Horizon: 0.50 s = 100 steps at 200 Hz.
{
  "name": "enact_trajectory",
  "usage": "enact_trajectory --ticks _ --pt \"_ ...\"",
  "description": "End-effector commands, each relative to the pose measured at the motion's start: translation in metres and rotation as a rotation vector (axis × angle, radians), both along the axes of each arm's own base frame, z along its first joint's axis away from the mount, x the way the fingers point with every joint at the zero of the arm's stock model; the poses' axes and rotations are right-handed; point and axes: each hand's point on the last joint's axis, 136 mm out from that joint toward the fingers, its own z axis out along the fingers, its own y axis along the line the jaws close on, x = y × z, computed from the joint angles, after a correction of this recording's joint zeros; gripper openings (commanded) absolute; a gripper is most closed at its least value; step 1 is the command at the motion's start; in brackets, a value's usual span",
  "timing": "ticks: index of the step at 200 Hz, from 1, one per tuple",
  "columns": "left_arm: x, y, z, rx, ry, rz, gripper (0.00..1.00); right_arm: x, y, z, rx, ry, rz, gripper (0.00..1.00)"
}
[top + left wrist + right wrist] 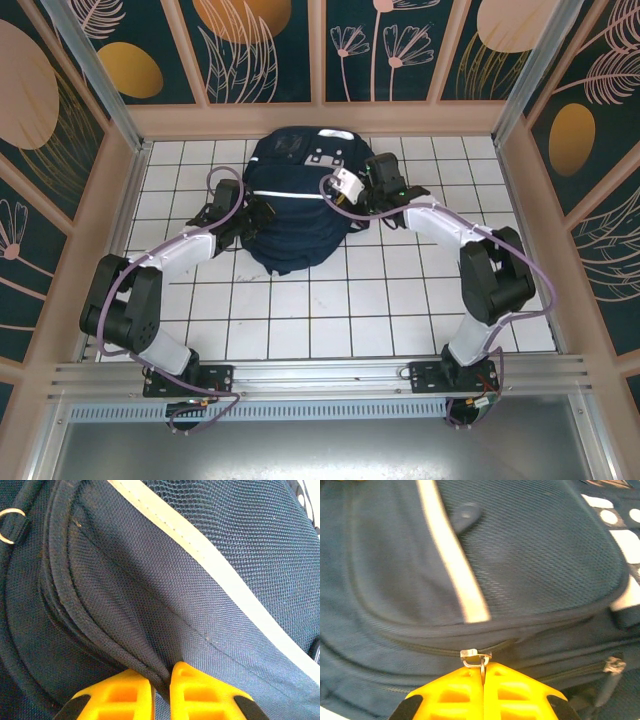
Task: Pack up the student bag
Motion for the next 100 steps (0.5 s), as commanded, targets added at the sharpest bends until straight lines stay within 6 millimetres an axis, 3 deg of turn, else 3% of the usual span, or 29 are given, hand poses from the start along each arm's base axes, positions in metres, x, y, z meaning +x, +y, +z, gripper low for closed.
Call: enact_trajectory --ticks 1,22,33,40,60,75,84,100 --pt "-0.038 0.046 -0.078 0.236 0.228 0.057 0.05 0.061 -0.033 0.039 0.045 -0.104 -0.243 0.0" --pt "-0.036 0.043 -0.075 0.221 0.215 0.046 0.06 0.073 -0.039 0.036 0.053 -0.073 -0.326 0.0" --pt "-0.033 0.038 -0.067 0.201 0.192 0.035 0.18 0.075 -0.04 0.038 0.081 -0.051 -0.367 0.05" --pt "-0.03 0.037 -0.06 0.194 0.174 0.031 0.33 0.075 -0.041 0.042 0.108 -0.034 -0.394 0.12" --pt "-0.023 0.034 -0.027 0.181 0.098 0.02 0.42 0.062 -0.042 0.068 0.229 0.006 -0.411 0.39" --pt "-0.019 0.037 0.001 0.195 0.04 0.025 0.57 0.043 -0.047 0.096 0.341 -0.002 -0.41 0.56" --pt "-0.018 0.044 0.018 0.224 0.004 0.042 0.65 0.034 -0.057 0.11 0.409 -0.015 -0.443 0.64" --pt "-0.017 0.068 0.042 0.312 -0.045 0.118 0.76 0.024 -0.093 0.128 0.5 -0.056 -0.579 0.73"
